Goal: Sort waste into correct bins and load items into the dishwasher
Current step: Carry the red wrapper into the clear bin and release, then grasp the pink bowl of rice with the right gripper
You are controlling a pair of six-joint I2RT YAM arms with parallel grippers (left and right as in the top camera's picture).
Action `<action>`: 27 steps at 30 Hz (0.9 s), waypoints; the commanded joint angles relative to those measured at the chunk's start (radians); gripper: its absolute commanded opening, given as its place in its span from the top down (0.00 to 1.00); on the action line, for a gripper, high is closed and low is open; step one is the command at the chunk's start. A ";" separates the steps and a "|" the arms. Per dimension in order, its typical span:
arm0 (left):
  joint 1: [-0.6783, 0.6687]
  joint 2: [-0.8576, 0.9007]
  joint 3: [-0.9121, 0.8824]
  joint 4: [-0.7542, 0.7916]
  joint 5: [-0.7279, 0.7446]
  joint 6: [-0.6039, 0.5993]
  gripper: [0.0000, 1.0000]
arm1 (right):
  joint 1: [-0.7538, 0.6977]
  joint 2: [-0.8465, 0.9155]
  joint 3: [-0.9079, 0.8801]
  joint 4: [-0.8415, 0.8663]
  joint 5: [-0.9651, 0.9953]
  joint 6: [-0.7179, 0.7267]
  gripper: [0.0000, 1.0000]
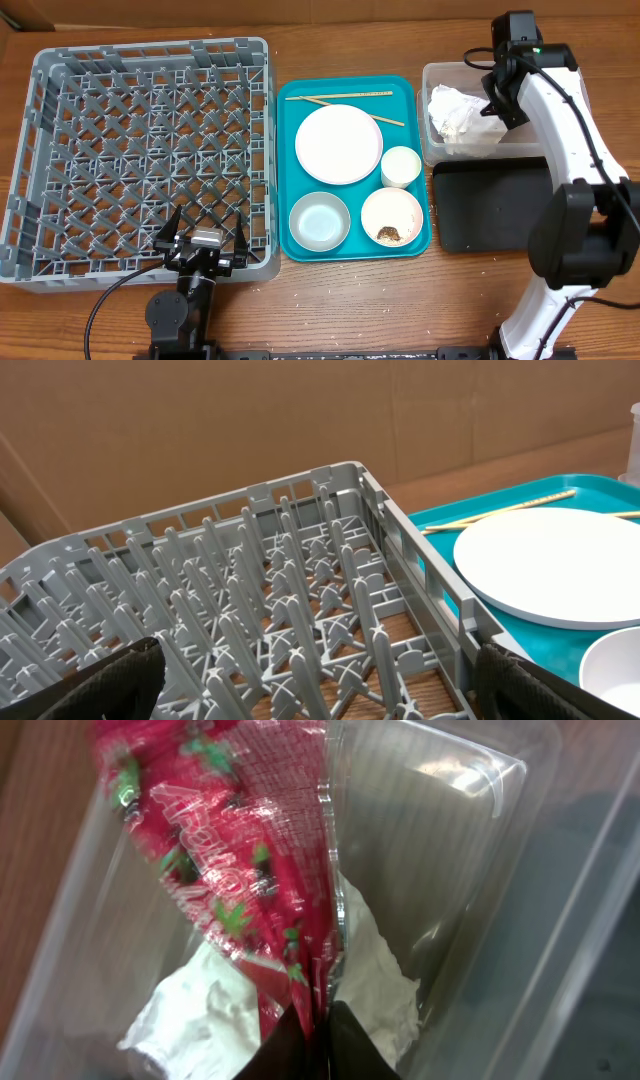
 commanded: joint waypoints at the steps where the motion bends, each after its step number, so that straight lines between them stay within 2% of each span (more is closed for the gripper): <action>1: 0.005 -0.005 -0.005 -0.002 -0.006 0.008 0.00 | 0.003 0.001 0.002 0.006 -0.018 0.031 0.45; 2: 0.005 -0.005 -0.005 -0.002 -0.006 0.008 0.00 | 0.004 -0.005 0.003 0.010 -0.029 -0.001 0.25; 3: 0.005 -0.005 -0.005 -0.002 -0.006 0.008 0.00 | 0.005 -0.009 0.008 0.011 -0.035 -0.034 0.15; 4: 0.005 -0.005 -0.005 -0.002 -0.006 0.008 0.00 | 0.005 -0.016 0.016 0.012 -0.045 -0.085 0.06; 6: 0.005 -0.005 -0.005 -0.002 -0.006 0.008 0.00 | 0.005 -0.035 0.044 0.008 -0.068 -0.211 0.00; 9: 0.005 -0.005 -0.005 -0.002 -0.006 0.008 0.00 | 0.005 -0.085 0.102 -0.034 -0.119 -0.352 0.00; 12: 0.005 -0.005 -0.005 -0.002 -0.006 0.008 0.00 | 0.007 -0.175 0.187 -0.120 -0.282 -0.500 0.00; 15: 0.005 -0.005 -0.005 -0.002 -0.006 0.008 0.00 | 0.026 -0.253 0.224 -0.190 -0.459 -0.629 0.06; 22: 0.005 -0.005 -0.005 -0.002 -0.006 0.008 0.00 | 0.184 -0.344 0.222 -0.449 -0.517 -0.648 0.09; 27: 0.005 -0.005 -0.005 -0.002 -0.006 0.008 0.00 | 0.372 -0.338 0.117 -0.452 -0.436 -0.643 0.09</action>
